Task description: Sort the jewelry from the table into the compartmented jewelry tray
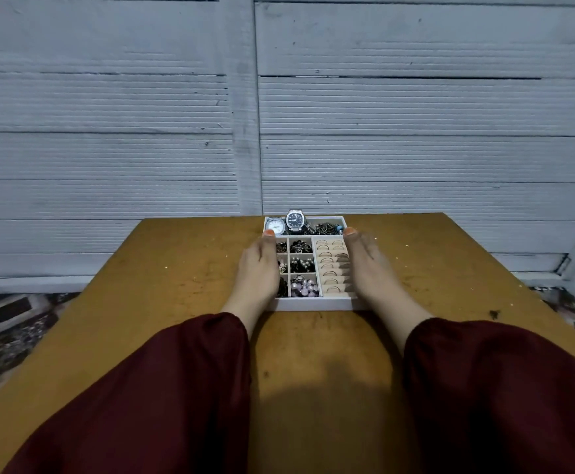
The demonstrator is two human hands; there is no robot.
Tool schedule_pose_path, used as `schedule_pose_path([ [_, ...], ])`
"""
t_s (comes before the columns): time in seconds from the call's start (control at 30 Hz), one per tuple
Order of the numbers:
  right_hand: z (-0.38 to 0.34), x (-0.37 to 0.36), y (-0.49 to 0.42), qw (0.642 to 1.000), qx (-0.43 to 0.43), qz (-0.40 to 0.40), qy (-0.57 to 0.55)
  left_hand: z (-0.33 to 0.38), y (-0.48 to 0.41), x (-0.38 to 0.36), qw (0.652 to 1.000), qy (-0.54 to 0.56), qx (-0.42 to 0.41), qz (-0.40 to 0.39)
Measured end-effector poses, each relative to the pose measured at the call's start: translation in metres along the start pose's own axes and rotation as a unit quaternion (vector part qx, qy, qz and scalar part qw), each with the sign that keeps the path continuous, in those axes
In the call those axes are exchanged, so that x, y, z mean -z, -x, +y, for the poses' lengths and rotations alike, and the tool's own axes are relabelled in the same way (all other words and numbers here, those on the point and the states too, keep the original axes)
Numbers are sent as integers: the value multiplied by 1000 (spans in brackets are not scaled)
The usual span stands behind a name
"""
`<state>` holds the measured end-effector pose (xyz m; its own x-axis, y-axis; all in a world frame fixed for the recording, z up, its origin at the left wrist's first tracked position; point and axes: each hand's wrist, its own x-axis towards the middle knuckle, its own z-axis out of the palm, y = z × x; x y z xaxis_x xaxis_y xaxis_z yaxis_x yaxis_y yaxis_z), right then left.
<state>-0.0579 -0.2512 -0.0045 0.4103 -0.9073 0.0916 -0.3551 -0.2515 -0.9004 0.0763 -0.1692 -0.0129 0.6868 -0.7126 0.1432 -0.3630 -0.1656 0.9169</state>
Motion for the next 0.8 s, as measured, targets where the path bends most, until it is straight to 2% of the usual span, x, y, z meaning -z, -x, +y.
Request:
schedule_pose_path([
  [0.27, 6, -6, -1, 1000, 7, -1, -24, 0, -1, 2, 1000, 8, -12, 4],
  [0.57, 2, 9, 43, 1000, 24, 1, -15, 2, 33, 10, 1000, 26, -6, 0],
  [0.7, -3, 26, 70, 998, 48, 24, 20, 12, 69, 29, 999, 20, -24, 18],
  [0.8, -18, 50, 102, 992, 101, 67, -17, 22, 112, 51, 995, 31, -83, 50],
])
